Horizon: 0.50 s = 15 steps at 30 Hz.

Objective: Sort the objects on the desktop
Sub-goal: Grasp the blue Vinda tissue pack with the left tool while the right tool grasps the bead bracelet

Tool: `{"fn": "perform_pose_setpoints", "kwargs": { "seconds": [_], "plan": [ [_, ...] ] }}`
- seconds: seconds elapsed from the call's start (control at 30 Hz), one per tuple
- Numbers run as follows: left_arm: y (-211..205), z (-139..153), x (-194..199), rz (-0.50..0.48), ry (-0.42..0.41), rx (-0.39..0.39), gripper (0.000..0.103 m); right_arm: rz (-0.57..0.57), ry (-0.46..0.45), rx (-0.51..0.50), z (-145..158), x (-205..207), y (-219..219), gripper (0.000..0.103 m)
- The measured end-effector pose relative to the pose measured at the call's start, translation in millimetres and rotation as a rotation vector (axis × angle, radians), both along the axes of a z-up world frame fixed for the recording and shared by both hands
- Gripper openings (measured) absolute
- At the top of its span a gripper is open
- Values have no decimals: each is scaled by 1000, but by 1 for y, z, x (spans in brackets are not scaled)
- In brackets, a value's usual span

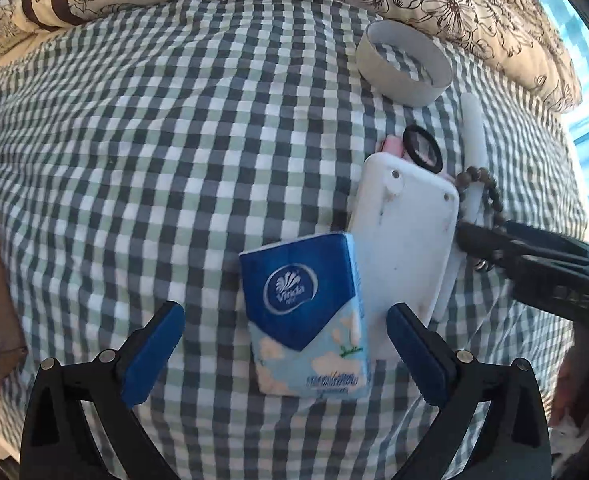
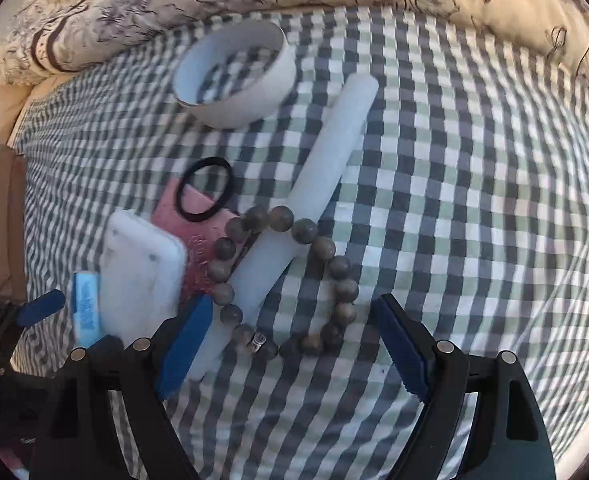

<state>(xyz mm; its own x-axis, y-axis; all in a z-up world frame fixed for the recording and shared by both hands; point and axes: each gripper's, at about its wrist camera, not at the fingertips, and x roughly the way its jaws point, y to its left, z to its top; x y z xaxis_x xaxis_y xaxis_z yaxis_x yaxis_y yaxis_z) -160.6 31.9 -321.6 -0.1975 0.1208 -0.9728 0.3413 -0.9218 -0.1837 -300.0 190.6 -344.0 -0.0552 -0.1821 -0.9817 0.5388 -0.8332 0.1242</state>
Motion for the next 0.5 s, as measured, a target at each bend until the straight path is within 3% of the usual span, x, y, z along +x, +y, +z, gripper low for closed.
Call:
{"fn": "perform_pose_setpoints", "kwargs": {
  "seconds": [0.13, 0.2, 0.23, 0.3, 0.33, 0.4, 0.5],
  "plan": [
    [-2, -3, 0, 0, 9, 49, 100, -2, -4, -2, -5, -1, -2, 87],
    [-1, 0, 1, -12, 28, 90, 85, -8, 2, -3, -3, 1, -1, 83],
    [0, 2, 2, -20, 40, 117, 71, -13, 5, -2, -1, 1, 0, 79],
    [3, 6, 3, -32, 46, 141, 57, -34, -3, -27, 4, 1, 4, 59],
    [4, 8, 3, -35, 50, 138, 56, -44, -13, -49, 8, 0, 7, 54],
    [7, 11, 1, -46, 52, 126, 54, -61, -26, -77, 14, -1, 12, 29],
    [8, 18, 0, -51, 77, 123, 53, -86, -23, -84, 22, -2, 18, 12]
  ]
}}
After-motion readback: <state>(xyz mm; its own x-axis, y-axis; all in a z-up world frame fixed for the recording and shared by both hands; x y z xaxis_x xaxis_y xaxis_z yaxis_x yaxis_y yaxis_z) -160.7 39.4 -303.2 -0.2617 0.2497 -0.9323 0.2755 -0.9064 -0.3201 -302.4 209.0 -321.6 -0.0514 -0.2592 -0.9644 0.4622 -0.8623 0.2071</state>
